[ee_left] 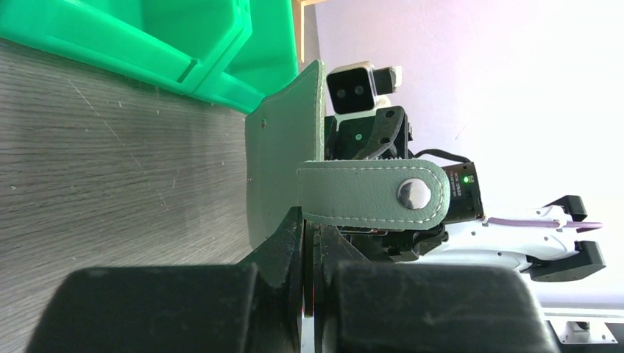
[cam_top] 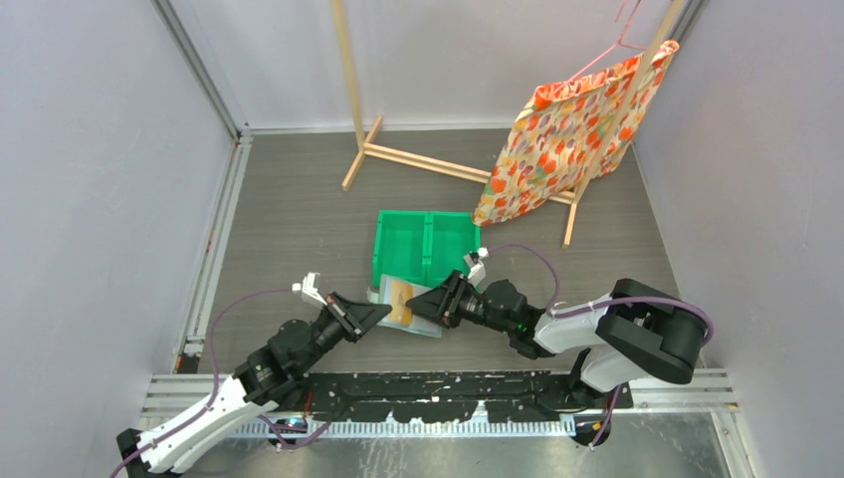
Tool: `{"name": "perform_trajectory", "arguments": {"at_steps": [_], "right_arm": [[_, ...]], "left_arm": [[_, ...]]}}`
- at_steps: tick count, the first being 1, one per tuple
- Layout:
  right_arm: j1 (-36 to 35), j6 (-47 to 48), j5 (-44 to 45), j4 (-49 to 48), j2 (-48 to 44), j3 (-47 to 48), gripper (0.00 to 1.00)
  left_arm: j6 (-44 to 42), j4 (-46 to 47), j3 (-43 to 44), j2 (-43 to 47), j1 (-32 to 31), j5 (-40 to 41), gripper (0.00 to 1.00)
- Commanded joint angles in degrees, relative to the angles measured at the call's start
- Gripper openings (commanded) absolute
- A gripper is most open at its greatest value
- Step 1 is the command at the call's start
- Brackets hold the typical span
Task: Take the credit cards out of the card holder
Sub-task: Remove the credit card from the card holder.
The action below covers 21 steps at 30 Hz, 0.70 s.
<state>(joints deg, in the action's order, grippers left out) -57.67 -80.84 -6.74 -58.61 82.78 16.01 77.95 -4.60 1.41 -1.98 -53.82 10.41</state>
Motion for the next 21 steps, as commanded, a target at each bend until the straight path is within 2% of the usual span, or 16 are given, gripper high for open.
{"name": "perform_trajectory", "arguments": {"at_steps": [1,7,11,14,18,21], "right_arm": [[-0.1,-0.2,0.6,-4.0,-0.7,-0.9,0.45],[-0.1,-1.0,-0.9,-8.1,0.4,-0.4,0.48],[-0.1,-3.1,0.1,-15.7,2.9,-2.1,0.47],[-0.1,-5.7,0.4,-23.2,6.6,-3.4,0.43],[-0.6,-4.9,0.1,-23.5,6.3,-2.9,0.34],[-0.6,-4.1,1.5,-23.3,3.7,-4.0,0.31]], "left_arm": [[0.9,4.4,2.8,1.0,0.1,-0.8,0.01],[1.6,8.4,3.0,-0.8,0.1,-2.0,0.01],[2.0,10.9,3.0,-2.0,0.1,-2.0,0.01],[2.1,11.7,2.7,-1.6,0.1,-1.5,0.01],[2.8,10.7,2.0,-0.2,0.1,-1.3,0.01],[3.0,8.8,1.9,1.3,0.1,-0.7,0.01]]}}
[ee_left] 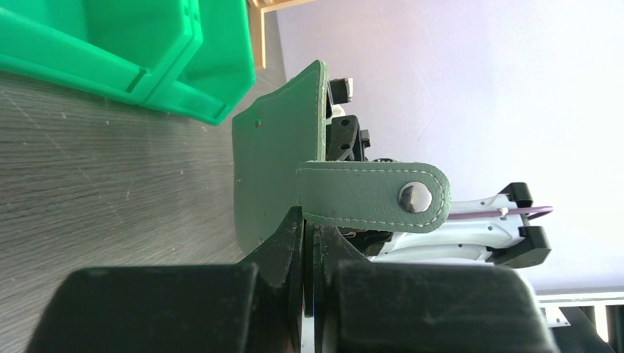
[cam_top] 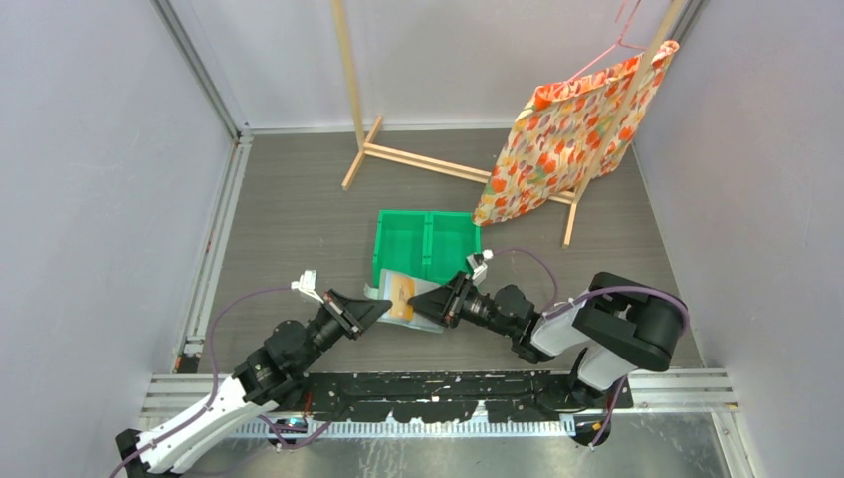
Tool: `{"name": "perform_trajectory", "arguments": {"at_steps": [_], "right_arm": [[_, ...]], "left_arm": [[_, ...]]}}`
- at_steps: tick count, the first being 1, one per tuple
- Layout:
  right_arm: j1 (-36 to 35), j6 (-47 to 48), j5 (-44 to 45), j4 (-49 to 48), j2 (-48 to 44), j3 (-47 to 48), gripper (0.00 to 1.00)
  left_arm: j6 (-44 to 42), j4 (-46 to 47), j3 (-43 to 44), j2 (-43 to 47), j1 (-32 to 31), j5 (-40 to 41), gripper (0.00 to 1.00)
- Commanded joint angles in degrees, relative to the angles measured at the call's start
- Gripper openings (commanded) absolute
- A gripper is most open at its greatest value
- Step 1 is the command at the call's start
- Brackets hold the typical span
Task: Take the credit cards out of the card holder
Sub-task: Remove the credit card from the card holder.
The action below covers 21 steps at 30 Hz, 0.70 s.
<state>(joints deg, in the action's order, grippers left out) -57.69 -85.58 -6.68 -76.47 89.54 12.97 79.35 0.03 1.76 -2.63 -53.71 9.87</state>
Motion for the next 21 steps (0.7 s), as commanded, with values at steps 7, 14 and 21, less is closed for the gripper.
{"name": "perform_trajectory", "arguments": {"at_steps": [7,14,21], "right_arm": [[-0.6,0.7,2.1,-5.5,-4.6,-2.3,0.15],[-0.5,1.2,0.1,-5.4,-5.2,-0.4,0.14],[-0.5,1.1,-0.7,-5.5,-4.5,0.5,0.29]], "left_arm": [[1.5,4.0,1.6,1.7,0.0,0.0,0.00],[1.9,3.0,1.4,2.0,0.0,0.2,0.00],[2.0,3.1,1.3,1.9,0.0,-0.1,0.01]]}}
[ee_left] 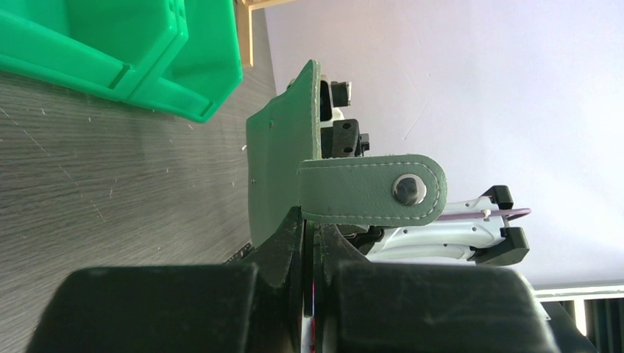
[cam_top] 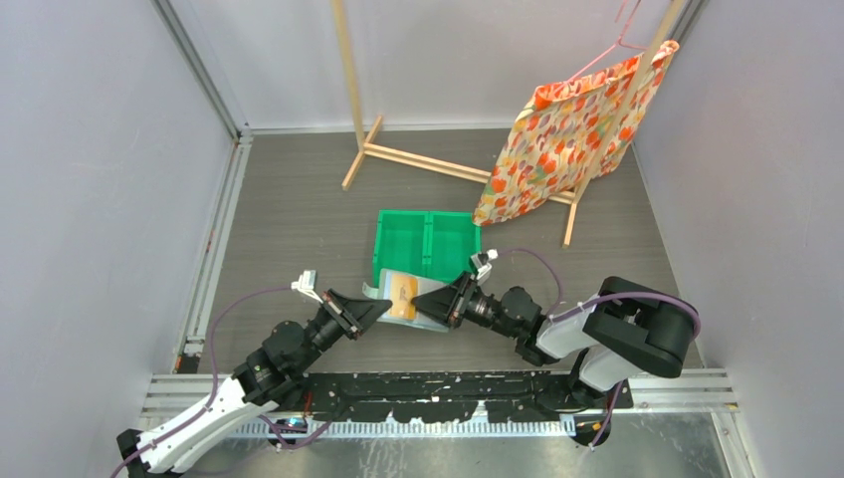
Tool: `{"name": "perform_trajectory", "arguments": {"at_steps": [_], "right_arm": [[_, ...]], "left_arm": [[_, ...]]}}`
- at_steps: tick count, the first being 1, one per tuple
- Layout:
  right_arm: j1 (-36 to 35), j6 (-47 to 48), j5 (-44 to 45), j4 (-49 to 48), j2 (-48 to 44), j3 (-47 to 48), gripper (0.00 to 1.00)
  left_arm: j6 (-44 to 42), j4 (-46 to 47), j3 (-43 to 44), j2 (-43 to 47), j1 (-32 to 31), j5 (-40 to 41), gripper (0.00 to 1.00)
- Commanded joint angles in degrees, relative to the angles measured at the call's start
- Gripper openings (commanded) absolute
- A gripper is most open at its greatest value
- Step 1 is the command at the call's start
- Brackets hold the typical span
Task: Take the credit cards out of the card holder
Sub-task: Remove the credit card from the card holder.
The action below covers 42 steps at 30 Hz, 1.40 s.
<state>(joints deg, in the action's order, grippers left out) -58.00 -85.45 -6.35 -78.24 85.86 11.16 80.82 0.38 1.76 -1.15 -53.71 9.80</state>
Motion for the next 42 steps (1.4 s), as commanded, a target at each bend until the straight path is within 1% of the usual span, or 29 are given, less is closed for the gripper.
{"name": "perform_trajectory", "arguments": {"at_steps": [1,5,8,14,19,24,28,31,33,35,38,40,42], "right_arm": [[-0.3,1.1,-1.1,-3.7,-0.9,2.6,0.26],[-0.3,1.1,-1.9,-3.7,-0.3,3.5,0.13],[-0.2,0.9,-1.3,-3.7,-0.2,2.3,0.01],[0.9,0.9,2.6,-3.4,-2.9,-3.9,0.01],[2.1,1.1,2.7,-0.3,-6.6,-5.9,0.01],[3.0,2.6,1.7,6.1,-11.6,-6.7,0.01],[4.3,3.6,1.5,12.9,-18.3,-9.1,0.01],[5.9,4.8,1.0,22.0,-27.0,-10.6,0.01],[7.0,6.2,0.7,31.7,-34.9,-10.7,0.01],[7.9,8.6,1.0,44.6,-44.2,-9.6,0.01],[9.4,14.6,3.3,68.0,-59.0,-5.2,0.01],[10.7,18.6,4.9,79.7,-68.0,-2.3,0.01],[12.1,22.9,6.1,89.1,-71.7,1.3,0.01]], "left_arm": [[0.5,2.8,1.4,0.3,0.0,0.0,0.00],[0.4,2.7,1.6,0.4,0.0,0.1,0.01],[0.3,2.3,1.7,0.4,0.0,0.3,0.00],[-0.1,1.2,2.4,0.5,0.1,1.5,0.01],[0.1,2.1,2.0,0.5,0.0,1.9,0.01],[-0.1,1.9,2.3,0.5,0.0,2.7,0.01],[-1.3,-0.2,3.8,0.5,0.0,3.9,0.01],[-2.3,-3.1,5.0,0.5,0.0,4.4,0.01],[-2.8,-4.6,5.8,0.5,0.0,4.5,0.01],[-3.3,-6.1,6.4,0.5,0.0,4.5,0.00],[-4.0,-9.1,7.8,0.5,0.0,4.6,0.01],[-4.2,-12.9,9.1,0.5,0.0,5.1,0.00],[-4.4,-17.0,10.4,0.5,0.0,5.4,0.00]]}}
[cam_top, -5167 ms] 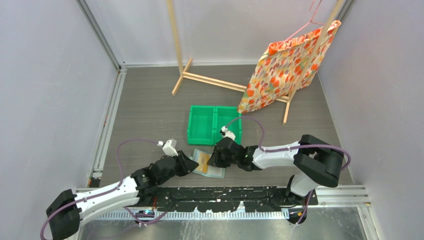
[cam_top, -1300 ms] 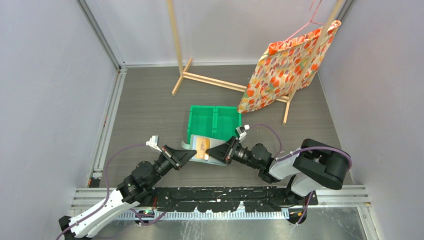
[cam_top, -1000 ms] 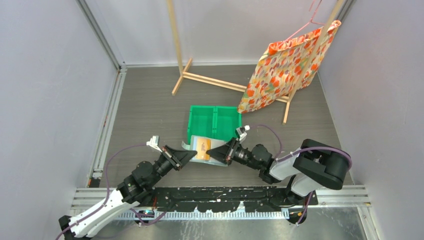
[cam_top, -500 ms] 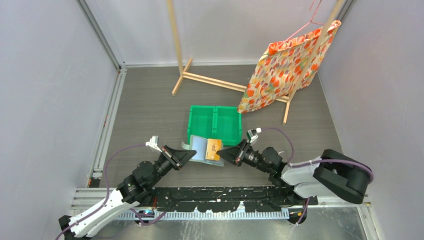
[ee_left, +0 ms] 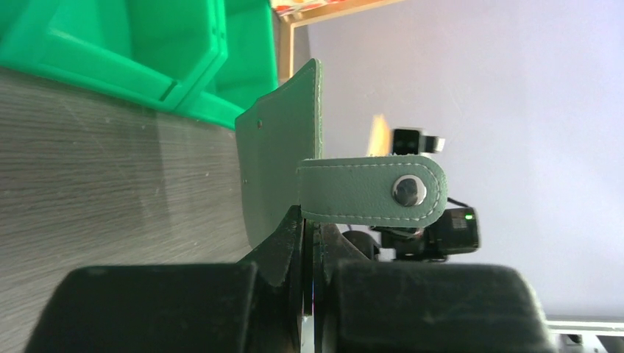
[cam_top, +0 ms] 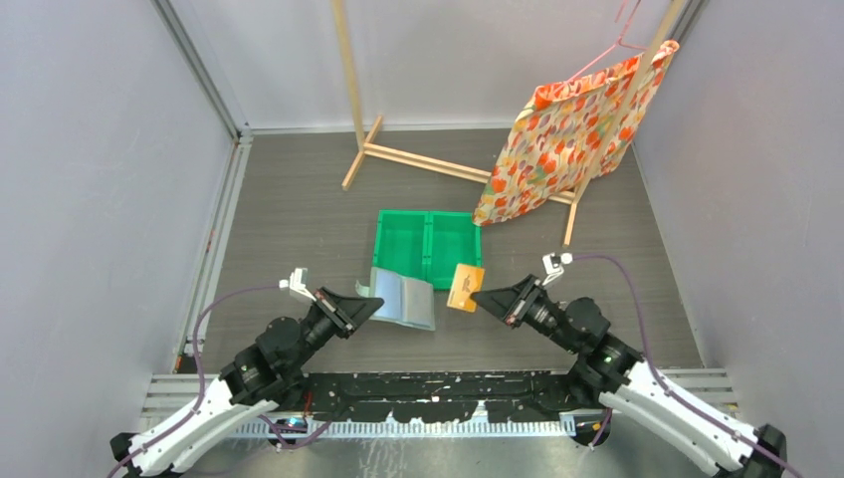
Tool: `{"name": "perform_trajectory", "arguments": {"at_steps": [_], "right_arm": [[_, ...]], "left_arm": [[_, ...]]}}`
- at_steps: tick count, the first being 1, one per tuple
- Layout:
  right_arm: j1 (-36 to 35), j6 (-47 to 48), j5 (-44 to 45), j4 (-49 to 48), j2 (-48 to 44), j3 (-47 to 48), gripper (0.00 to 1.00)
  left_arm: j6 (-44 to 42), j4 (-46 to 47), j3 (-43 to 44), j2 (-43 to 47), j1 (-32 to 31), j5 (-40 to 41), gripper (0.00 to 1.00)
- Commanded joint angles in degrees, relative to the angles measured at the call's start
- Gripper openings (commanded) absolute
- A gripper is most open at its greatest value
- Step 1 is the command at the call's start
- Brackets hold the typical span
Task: Take the credit cards out of the card holder
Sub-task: Remove the credit card from the card holder, then place the credit card in the storage box.
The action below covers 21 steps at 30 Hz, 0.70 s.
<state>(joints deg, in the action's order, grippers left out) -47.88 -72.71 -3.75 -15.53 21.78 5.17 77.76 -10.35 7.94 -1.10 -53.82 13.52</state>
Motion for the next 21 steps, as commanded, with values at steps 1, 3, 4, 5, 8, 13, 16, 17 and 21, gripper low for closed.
{"name": "perform_trajectory", "arguments": {"at_steps": [1,3,4,5,8,13,16,17,21], "right_arm": [[2.4,12.9,3.6,31.8,-7.6,9.6,0.01],[2.7,18.3,6.7,37.7,-4.3,14.5,0.01],[2.8,22.0,7.3,40.1,-0.6,18.1,0.01],[2.7,24.7,8.1,41.9,2.9,20.8,0.01],[2.7,32.2,9.8,46.6,13.2,29.7,0.01],[2.7,44.1,12.5,52.6,28.3,43.7,0.01],[2.7,48.2,12.5,54.9,36.9,52.2,0.01],[2.8,49.1,12.7,56.4,40.0,54.1,0.01],[2.7,54.3,13.5,61.5,50.9,63.8,0.01]], "left_arm": [[-1.8,-8.3,4.8,0.5,0.2,1.7,0.01],[-2.4,-10.8,5.9,0.5,0.2,1.7,0.01],[-2.8,-11.7,6.6,0.5,0.1,1.7,0.01],[-3.2,-12.7,7.1,0.5,0.1,1.7,0.01],[-4.2,-15.3,8.4,0.5,0.1,1.8,0.01],[-5.7,-17.5,9.9,0.5,0.1,1.7,0.00],[-6.0,-17.5,9.8,0.5,0.2,1.2,0.01],[-6.1,-17.6,9.9,0.4,0.2,1.0,0.00],[-6.4,-18.4,10.5,0.1,0.2,0.1,0.01]]}}
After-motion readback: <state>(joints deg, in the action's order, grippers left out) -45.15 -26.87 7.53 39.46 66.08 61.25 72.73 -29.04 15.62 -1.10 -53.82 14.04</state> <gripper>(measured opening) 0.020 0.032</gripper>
